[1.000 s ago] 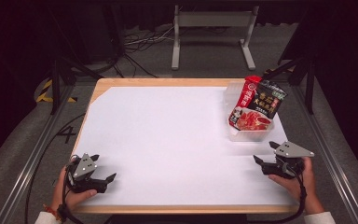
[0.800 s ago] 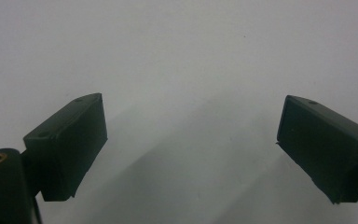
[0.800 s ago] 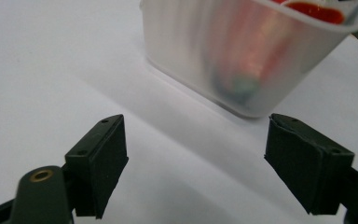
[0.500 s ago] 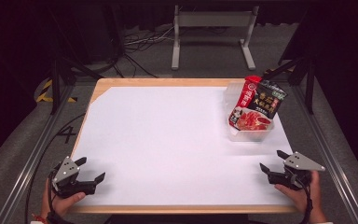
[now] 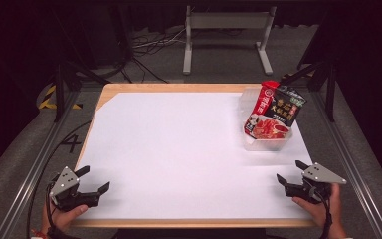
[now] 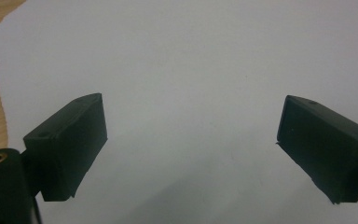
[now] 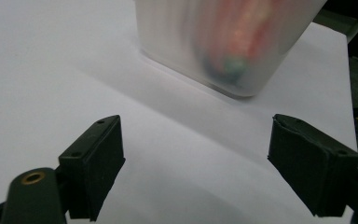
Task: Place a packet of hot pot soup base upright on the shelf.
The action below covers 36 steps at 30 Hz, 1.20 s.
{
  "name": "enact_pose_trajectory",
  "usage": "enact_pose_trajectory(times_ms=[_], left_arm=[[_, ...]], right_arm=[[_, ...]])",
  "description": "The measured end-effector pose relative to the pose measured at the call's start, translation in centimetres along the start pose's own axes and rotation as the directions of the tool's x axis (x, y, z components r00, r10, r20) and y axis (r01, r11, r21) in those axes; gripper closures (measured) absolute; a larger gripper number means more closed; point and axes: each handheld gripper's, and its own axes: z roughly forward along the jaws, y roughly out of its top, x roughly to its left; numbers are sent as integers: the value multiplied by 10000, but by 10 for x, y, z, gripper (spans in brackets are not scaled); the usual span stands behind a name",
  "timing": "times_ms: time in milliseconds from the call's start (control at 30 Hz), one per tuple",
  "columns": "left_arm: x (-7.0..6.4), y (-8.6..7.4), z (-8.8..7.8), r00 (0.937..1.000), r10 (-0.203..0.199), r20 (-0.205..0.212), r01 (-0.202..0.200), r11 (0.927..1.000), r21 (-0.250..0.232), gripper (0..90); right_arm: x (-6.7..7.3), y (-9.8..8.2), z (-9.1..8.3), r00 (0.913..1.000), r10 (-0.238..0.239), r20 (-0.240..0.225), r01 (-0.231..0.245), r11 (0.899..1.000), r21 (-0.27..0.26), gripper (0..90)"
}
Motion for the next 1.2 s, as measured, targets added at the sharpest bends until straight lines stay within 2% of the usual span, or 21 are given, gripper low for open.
enact_pose_trajectory(times_ms=[1200], left_arm=[[2, 4, 7, 10000, -21, 11, 21, 10000, 40, 87]], right_arm=[[1, -1, -3, 9999, -73, 150, 72, 10000, 33, 173]])
